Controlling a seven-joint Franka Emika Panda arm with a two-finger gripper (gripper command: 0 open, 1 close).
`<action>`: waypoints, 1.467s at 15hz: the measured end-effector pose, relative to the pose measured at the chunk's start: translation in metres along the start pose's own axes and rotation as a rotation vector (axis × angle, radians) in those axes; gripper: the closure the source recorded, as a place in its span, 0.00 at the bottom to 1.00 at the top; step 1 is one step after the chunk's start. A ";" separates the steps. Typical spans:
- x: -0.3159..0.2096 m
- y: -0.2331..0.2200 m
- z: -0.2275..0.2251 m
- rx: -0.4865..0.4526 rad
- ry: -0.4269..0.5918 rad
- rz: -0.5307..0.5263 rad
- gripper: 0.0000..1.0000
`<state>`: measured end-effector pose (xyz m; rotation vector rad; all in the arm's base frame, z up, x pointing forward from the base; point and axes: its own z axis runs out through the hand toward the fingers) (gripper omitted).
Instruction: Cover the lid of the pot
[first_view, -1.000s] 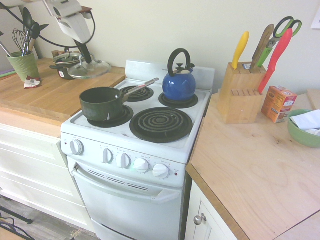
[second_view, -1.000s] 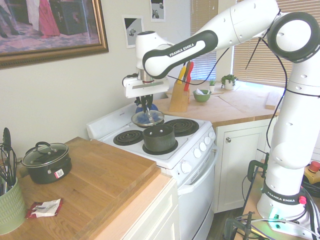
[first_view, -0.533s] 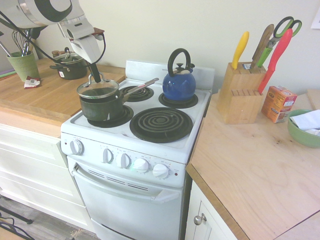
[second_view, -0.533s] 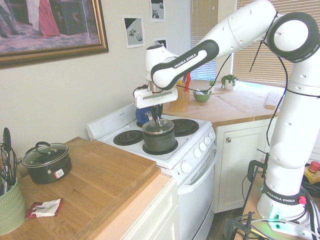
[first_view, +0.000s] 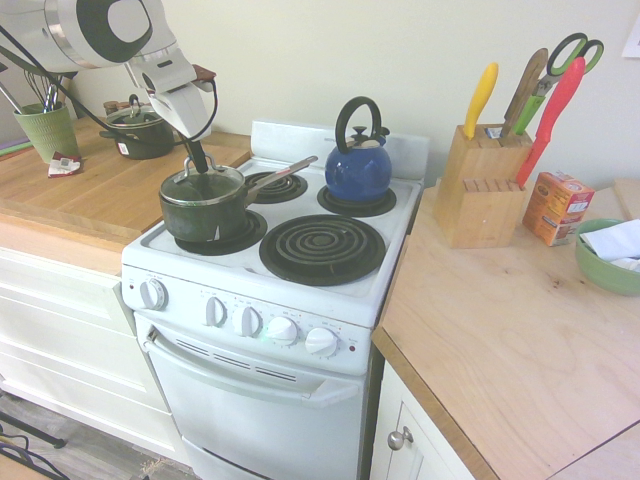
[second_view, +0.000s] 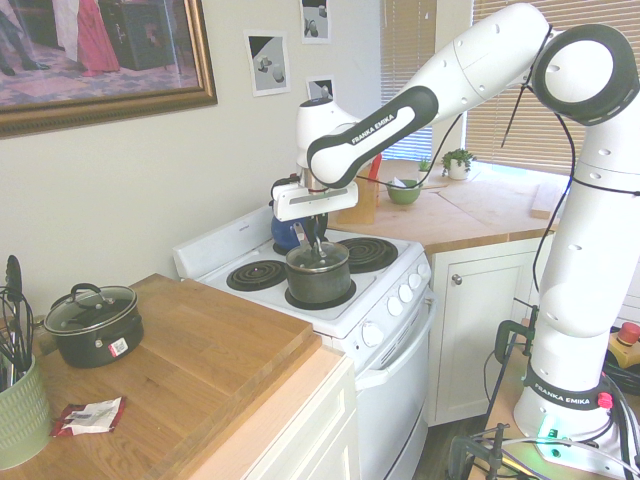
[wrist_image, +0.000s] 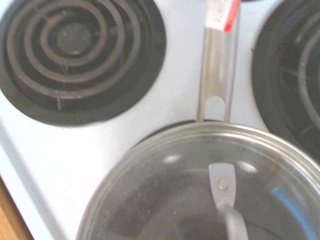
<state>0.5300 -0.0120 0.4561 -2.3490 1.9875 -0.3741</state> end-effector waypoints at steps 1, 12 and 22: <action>-0.001 -0.001 0.002 0.002 0.000 -0.002 1.00; -0.018 0.001 0.006 -0.010 0.012 -0.035 1.00; -0.016 -0.004 0.004 -0.029 0.005 -0.004 1.00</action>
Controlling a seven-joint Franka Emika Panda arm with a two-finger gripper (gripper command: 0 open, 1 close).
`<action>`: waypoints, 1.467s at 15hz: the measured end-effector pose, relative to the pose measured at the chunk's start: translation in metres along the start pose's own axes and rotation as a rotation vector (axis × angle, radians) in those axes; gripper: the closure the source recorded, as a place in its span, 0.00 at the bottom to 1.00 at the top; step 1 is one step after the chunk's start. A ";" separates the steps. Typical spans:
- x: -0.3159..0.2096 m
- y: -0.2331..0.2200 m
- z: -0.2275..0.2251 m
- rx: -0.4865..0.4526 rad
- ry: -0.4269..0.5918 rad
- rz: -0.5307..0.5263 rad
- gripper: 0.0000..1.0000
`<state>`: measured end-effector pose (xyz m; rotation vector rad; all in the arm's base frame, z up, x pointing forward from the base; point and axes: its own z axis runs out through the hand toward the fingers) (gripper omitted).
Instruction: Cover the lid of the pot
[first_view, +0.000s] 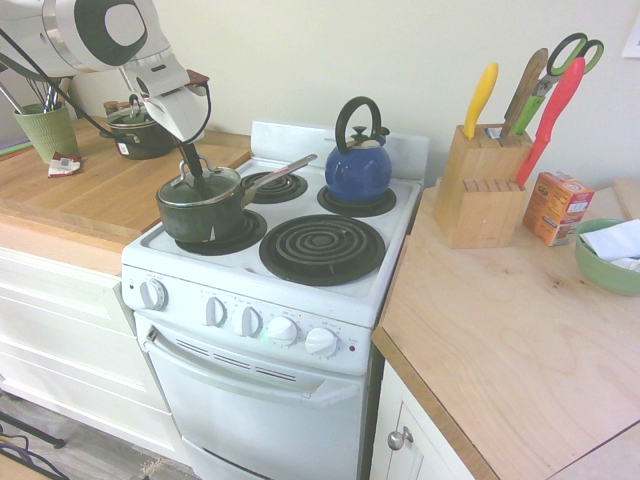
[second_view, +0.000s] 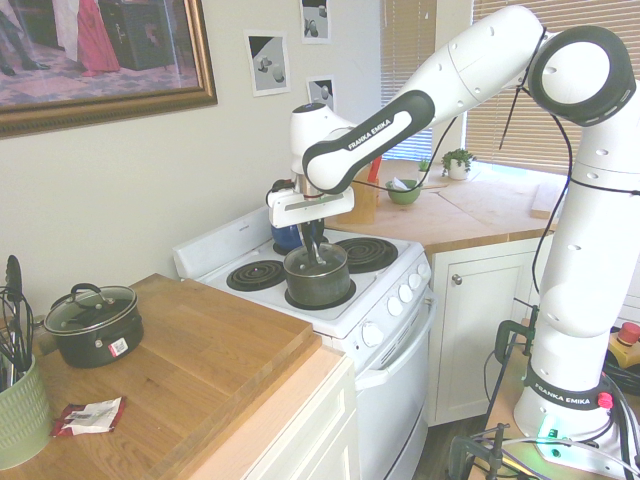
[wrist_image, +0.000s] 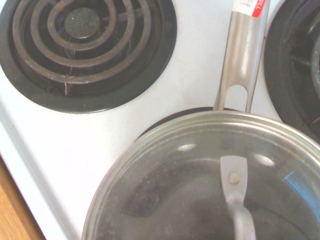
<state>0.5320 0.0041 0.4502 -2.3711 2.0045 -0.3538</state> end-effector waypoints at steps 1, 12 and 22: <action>0.001 -0.001 0.000 -0.001 -0.002 0.003 1.00; 0.006 -0.021 0.000 0.004 -0.009 0.017 1.00; -0.008 0.015 -0.014 0.010 0.011 -0.008 1.00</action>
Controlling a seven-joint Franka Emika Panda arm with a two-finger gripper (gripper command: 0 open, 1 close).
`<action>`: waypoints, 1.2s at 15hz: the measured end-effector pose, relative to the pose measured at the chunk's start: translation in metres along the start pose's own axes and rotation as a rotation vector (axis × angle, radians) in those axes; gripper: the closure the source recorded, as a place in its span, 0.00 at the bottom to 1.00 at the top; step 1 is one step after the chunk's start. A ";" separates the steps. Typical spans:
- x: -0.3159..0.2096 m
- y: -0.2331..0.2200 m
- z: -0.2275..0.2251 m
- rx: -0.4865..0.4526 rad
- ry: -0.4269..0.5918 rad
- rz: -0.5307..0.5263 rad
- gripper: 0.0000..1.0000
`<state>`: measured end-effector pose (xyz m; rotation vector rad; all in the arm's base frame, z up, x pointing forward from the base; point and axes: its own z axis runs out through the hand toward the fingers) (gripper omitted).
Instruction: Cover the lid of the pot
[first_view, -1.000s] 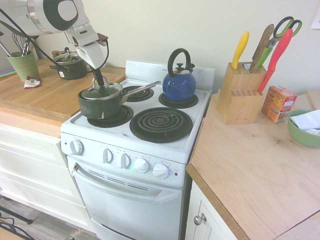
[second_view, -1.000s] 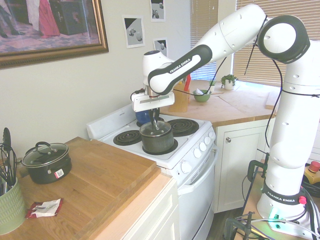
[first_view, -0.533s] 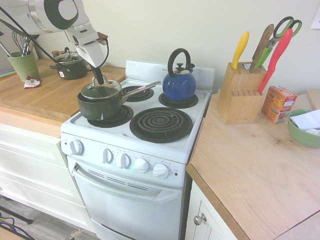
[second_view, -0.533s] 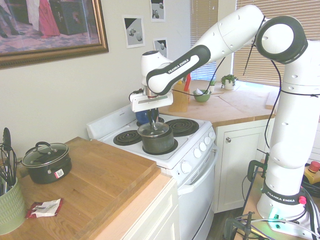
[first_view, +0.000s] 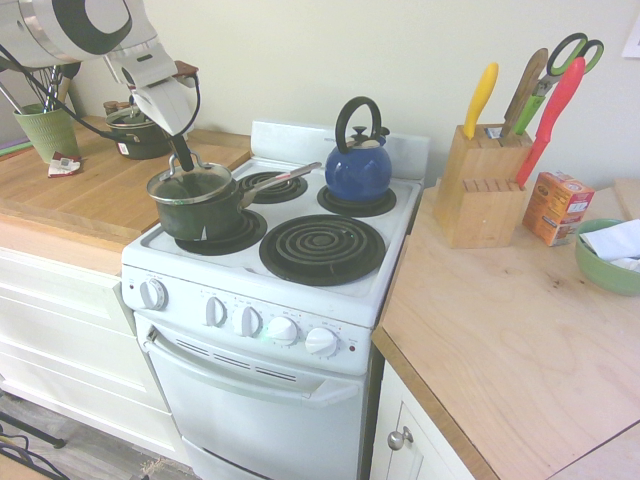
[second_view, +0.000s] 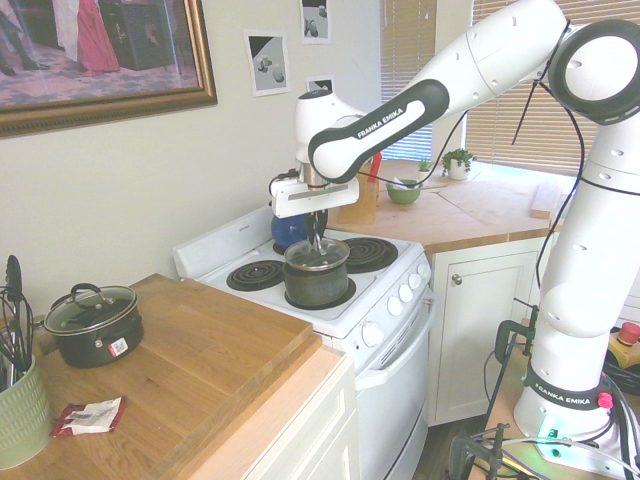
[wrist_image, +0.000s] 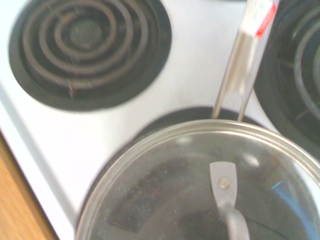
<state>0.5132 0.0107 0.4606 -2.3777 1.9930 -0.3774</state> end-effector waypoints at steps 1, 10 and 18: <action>-0.002 -0.001 0.006 0.007 0.007 0.000 1.00; 0.004 -0.014 0.003 0.076 0.018 0.028 1.00; 0.002 -0.013 0.004 0.068 0.018 0.026 1.00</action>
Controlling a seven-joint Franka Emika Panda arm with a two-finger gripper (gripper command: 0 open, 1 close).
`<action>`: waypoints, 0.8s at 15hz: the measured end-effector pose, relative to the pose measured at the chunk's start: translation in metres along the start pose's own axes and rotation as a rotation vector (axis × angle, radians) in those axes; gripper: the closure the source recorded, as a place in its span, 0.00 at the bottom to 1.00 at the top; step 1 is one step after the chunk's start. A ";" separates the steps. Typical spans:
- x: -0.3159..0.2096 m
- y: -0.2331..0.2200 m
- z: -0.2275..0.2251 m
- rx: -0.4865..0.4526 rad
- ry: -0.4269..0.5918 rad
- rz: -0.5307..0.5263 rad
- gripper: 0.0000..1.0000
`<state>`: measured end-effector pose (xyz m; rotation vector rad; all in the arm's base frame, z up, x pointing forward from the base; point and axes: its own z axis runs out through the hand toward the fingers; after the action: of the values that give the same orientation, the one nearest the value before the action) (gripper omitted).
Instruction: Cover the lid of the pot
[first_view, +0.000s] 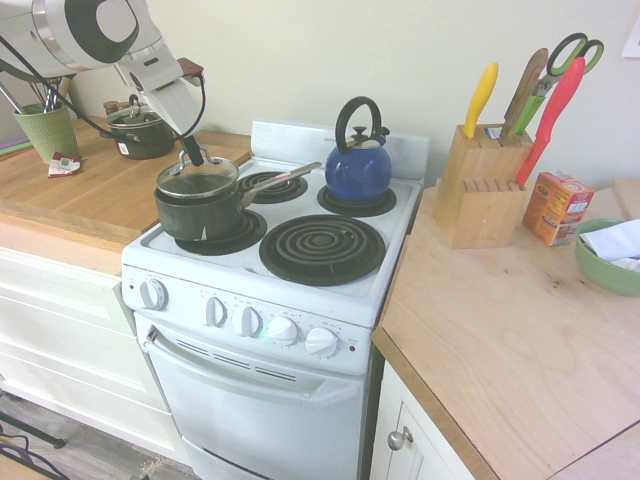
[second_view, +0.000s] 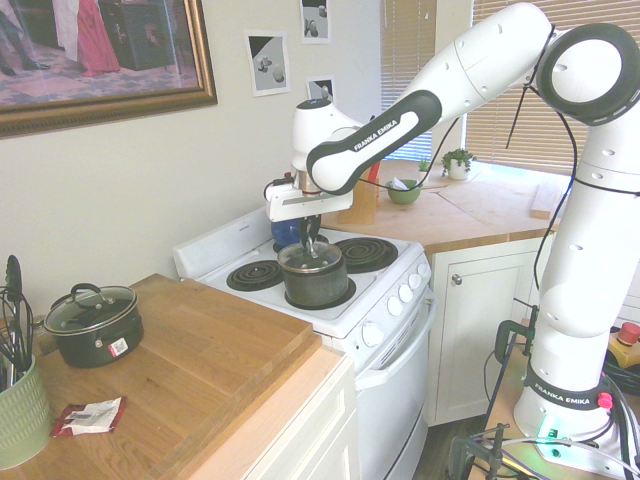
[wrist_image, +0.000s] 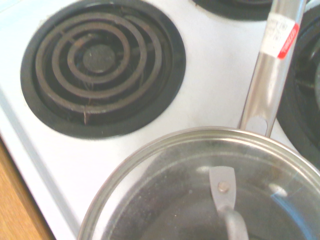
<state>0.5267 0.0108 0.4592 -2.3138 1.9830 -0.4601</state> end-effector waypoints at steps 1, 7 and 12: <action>-0.002 0.001 0.000 -0.005 0.000 -0.003 1.00; -0.008 0.016 0.002 -0.021 0.005 -0.018 1.00; 0.003 0.012 0.000 0.016 0.011 0.007 1.00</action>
<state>0.5153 0.0057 0.4574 -2.2990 1.9851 -0.4876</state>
